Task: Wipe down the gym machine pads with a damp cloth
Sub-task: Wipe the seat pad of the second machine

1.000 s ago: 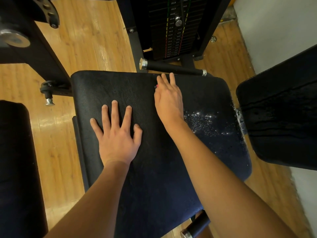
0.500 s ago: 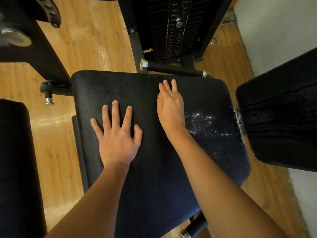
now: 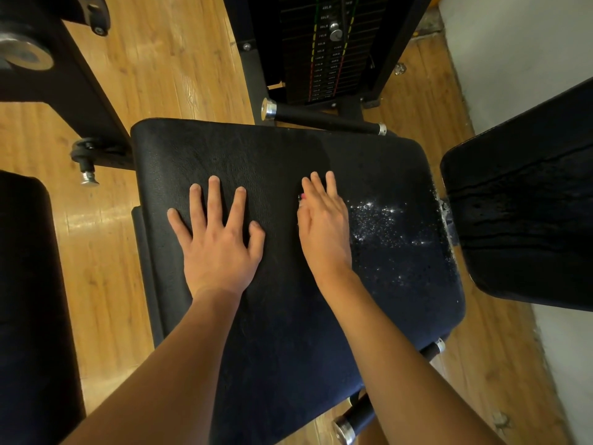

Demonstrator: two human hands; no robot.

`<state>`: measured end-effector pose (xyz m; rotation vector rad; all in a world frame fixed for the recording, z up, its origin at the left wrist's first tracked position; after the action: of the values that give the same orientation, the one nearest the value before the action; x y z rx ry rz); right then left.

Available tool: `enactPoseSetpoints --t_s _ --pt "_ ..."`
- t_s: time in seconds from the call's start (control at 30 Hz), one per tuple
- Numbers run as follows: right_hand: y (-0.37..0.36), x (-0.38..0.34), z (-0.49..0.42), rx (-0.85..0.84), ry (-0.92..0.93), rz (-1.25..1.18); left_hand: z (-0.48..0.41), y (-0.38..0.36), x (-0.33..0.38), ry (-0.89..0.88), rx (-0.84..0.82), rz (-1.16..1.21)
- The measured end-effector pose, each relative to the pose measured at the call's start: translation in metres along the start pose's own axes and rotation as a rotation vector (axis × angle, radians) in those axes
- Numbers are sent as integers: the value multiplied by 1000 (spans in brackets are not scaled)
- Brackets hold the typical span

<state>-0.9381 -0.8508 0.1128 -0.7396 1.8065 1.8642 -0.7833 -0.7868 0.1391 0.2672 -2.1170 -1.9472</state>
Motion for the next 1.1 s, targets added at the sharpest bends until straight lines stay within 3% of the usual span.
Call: enactPoseSetpoints --t_s 0.33,0.73,1.1 --pt "-4 -5 -30 -3 -2 12 -1 -1 -1 0 2 2" --pt "5 4 33 14 -38 10 0 1 0 0 6 13" --pt "-6 -5 -18 26 -15 34 -1 2 0 8 -10 7"
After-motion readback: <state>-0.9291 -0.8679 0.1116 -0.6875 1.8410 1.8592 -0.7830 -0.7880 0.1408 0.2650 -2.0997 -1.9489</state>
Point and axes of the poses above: each hand's wrist, its own z-axis away from the middle knuckle, its own y-axis out of the back of the hand, x = y × z, the point moved 2 cm from there along -z, towards the middle knuckle, and after that the axes turned 8 degrees about x, right-handed, at the moved point
